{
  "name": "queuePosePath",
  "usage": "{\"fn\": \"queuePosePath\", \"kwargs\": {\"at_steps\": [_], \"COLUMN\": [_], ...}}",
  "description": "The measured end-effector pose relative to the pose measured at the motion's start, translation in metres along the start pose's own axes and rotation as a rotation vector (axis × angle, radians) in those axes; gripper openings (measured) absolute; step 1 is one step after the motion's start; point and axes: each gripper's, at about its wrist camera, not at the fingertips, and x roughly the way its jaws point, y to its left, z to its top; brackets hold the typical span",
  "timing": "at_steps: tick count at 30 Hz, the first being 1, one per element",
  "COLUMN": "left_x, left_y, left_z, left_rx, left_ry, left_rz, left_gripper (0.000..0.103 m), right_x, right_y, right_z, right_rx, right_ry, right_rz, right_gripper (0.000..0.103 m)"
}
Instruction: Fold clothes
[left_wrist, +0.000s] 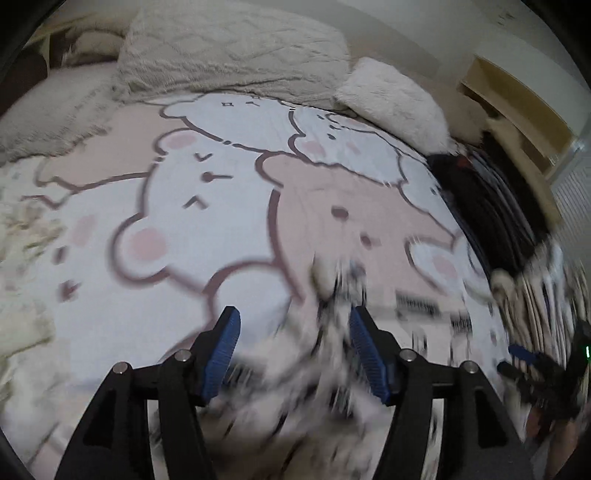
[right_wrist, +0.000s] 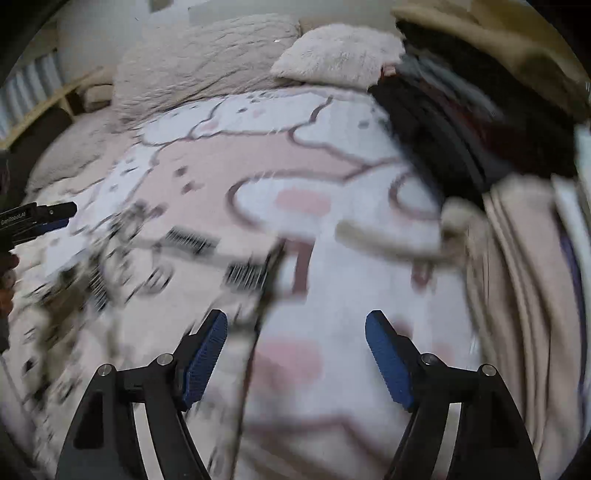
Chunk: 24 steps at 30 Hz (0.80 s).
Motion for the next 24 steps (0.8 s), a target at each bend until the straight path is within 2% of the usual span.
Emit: {"fn": "queuePosePath", "kwargs": {"at_steps": [2, 4, 6, 8, 11, 14, 17, 20, 21, 23, 24], "left_x": [-0.029, -0.054, -0.075, -0.09, -0.107, -0.111, -0.108, -0.096, -0.091, -0.08, -0.078], "left_y": [0.006, 0.013, 0.021, 0.025, 0.029, 0.028, 0.02, 0.013, 0.009, 0.005, 0.003], "left_z": [-0.035, -0.074, -0.117, -0.162, -0.226, -0.266, -0.281, -0.282, -0.281, -0.28, -0.279], "left_rx": [0.009, -0.007, -0.05, -0.1, -0.204, -0.316, -0.398, -0.458, -0.465, -0.473, -0.476], "left_ry": [0.014, 0.037, 0.068, 0.099, 0.146, 0.172, 0.152, 0.142, 0.144, 0.155, 0.157], "left_rz": [0.006, 0.006, -0.001, 0.01, 0.007, -0.033, -0.107, -0.194, -0.209, -0.186, -0.177], "left_gripper": [0.062, 0.062, 0.062, 0.062, 0.062, 0.061, 0.061, 0.062, 0.062, 0.06, 0.059], "right_x": [-0.014, -0.024, -0.033, -0.039, -0.037, -0.036, -0.035, -0.034, -0.033, -0.032, -0.032], "right_y": [-0.005, -0.008, -0.006, 0.0, 0.007, 0.015, 0.022, 0.029, 0.031, 0.035, 0.037], "right_z": [-0.03, -0.055, -0.088, -0.109, -0.12, -0.131, -0.143, -0.154, -0.157, -0.164, -0.164], "right_rx": [0.078, 0.157, 0.234, 0.266, 0.299, 0.332, 0.366, 0.399, 0.41, 0.429, 0.423], "right_ry": [0.056, 0.109, 0.175, 0.211, 0.226, 0.241, 0.257, 0.272, 0.277, 0.284, 0.279], "right_rz": [0.103, 0.207, 0.294, 0.318, 0.348, 0.378, 0.407, 0.437, 0.447, 0.462, 0.451], "right_gripper": [0.077, 0.065, 0.063, 0.061, 0.061, 0.061, 0.061, 0.061, 0.061, 0.06, 0.053]}}
